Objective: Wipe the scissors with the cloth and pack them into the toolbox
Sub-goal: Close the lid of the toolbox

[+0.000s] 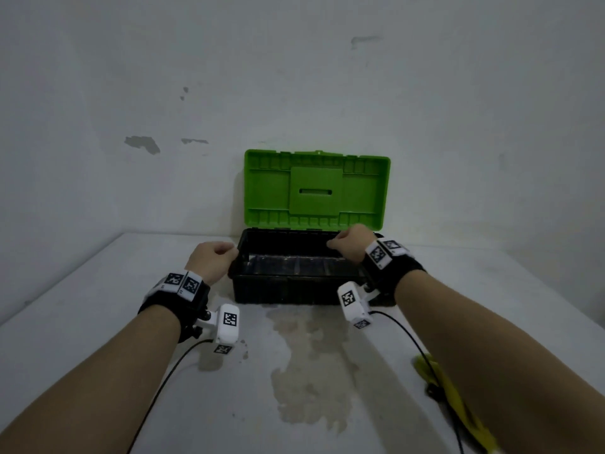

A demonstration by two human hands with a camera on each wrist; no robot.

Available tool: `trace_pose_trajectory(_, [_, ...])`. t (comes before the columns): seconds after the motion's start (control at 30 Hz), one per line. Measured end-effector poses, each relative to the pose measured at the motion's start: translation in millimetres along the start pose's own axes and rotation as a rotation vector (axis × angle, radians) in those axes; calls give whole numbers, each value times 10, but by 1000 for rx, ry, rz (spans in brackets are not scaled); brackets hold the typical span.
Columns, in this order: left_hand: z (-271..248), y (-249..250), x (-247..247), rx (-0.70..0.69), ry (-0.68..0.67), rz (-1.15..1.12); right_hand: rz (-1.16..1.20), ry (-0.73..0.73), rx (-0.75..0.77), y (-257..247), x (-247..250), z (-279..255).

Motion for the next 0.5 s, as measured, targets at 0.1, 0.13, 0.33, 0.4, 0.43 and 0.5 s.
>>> trace_pose_trajectory(0.1, [75, 220, -35, -52, 23, -13, 114, 110, -69, 442, 357, -28])
trace_pose_trajectory(0.13, [129, 296, -58, -60, 27, -19, 154, 140, -85, 552, 439, 13])
trace_pose_trajectory(0.33, [721, 714, -129, -75, 48, -19, 363, 203, -106, 827, 876, 523])
trace_pose_trajectory(0.4, [957, 847, -100, -66, 84, -3, 411, 208, -122, 814, 1021, 753])
trace_pose_trajectory(0.43, [1070, 901, -77, -64, 100, -4, 435, 215, -133, 775, 1084, 815])
trace_pose_trajectory(0.5, [1273, 998, -32, -59, 129, -32, 479, 235, -162, 682, 1196, 900])
Point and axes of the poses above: each hand's wrist, its own z-axis towards the middle knuckle, its own x-axis out of the back of the hand, y = z × x, the point moved 3 cm from there along z, towards the middle knuckle, and after that the axes turned 9 degrees about -y, right-handed, at the moved point
